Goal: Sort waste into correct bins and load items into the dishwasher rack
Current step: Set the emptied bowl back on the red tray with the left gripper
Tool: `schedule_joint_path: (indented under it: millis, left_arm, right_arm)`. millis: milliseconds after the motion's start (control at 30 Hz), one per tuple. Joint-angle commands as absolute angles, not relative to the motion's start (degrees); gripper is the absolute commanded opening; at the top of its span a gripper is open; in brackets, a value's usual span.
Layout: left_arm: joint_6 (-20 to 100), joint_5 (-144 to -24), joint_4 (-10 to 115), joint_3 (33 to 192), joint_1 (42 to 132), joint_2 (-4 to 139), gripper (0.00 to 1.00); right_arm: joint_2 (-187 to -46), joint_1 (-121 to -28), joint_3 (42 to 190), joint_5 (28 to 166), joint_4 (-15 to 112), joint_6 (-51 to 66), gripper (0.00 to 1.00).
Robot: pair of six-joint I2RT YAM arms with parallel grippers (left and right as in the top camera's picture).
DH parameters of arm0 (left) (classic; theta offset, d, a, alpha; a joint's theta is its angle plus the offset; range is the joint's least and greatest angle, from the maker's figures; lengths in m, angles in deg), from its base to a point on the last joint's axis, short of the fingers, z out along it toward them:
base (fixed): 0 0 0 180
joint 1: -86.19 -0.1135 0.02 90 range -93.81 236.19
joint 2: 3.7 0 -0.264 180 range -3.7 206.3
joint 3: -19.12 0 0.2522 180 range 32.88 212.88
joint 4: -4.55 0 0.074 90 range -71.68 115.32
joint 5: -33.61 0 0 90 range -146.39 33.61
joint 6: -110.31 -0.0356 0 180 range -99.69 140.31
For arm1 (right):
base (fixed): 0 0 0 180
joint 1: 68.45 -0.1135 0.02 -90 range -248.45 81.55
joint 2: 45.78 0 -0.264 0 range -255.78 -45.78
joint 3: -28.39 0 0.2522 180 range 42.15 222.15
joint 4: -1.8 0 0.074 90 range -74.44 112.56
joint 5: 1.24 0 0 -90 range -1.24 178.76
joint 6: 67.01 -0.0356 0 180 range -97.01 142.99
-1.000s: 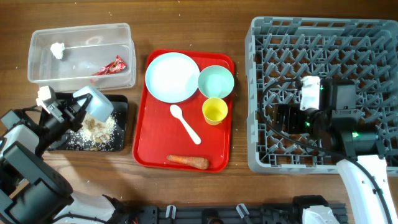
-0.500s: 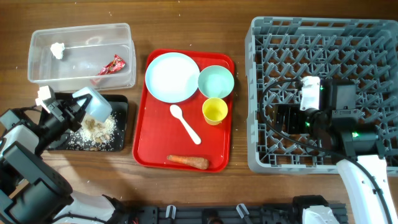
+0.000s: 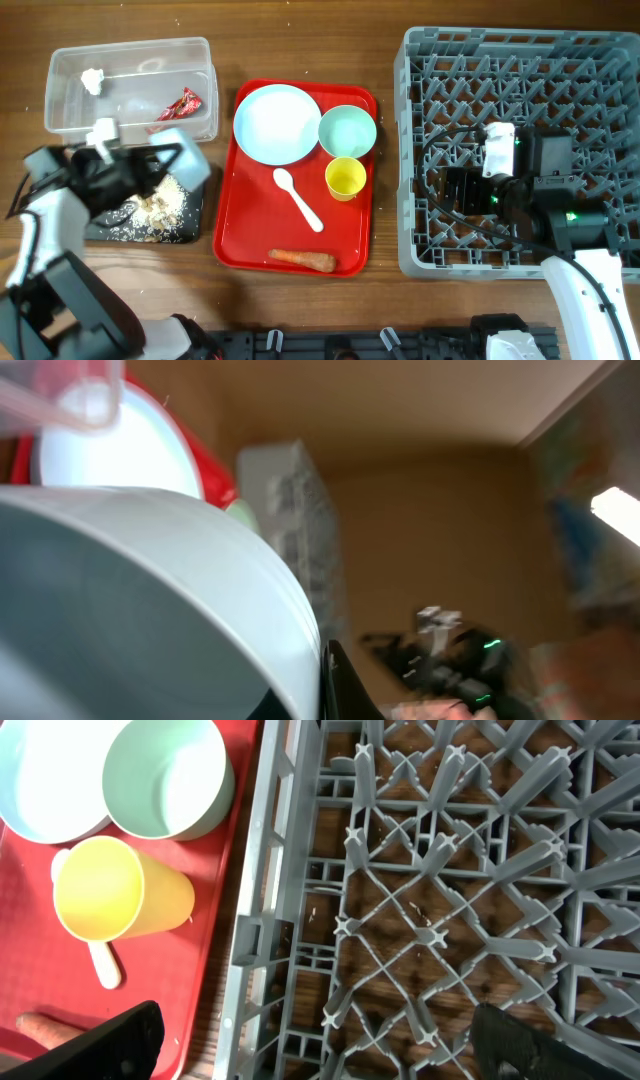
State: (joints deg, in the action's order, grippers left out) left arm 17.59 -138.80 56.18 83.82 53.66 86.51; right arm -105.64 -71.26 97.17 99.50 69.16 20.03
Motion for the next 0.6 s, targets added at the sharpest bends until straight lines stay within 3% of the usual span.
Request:
schedule_joint_path:
  millis: [0, 100, 267, 467, 500, 567]
  left_arm:
    - [20.25, -121.38, 56.05, 83.84, 63.21, 82.10, 0.04]
    - [21.41, -112.49, 56.03, 83.84, 72.43, 81.55, 0.04]
    - [27.16, -83.72, 55.77, 83.84, 90.18, 81.57, 0.04]
    - [31.75, -67.66, 54.37, 83.82, 104.23, 81.60, 0.04]
    - [31.75, -66.21, 54.39, 83.82, 105.61, 81.60, 0.05]
    - [31.73, -65.45, 54.17, 83.82, 107.45, 81.60, 0.20]
  right_arm:
    - [-105.97, -71.46, 98.70, 100.48, 68.36, 19.38, 1.00]
    - [-105.97, -71.46, 98.70, 100.48, 67.72, 19.35, 1.00]
    - [-105.97, -71.46, 98.70, 100.48, 67.70, 19.40, 1.00]
    - [-105.97, -71.46, 98.70, 100.48, 67.72, 19.38, 1.00]
    - [-105.97, -71.46, 98.70, 100.48, 67.74, 19.38, 1.00]
    - [-105.97, -71.46, 98.70, 100.48, 67.74, 19.40, 0.99]
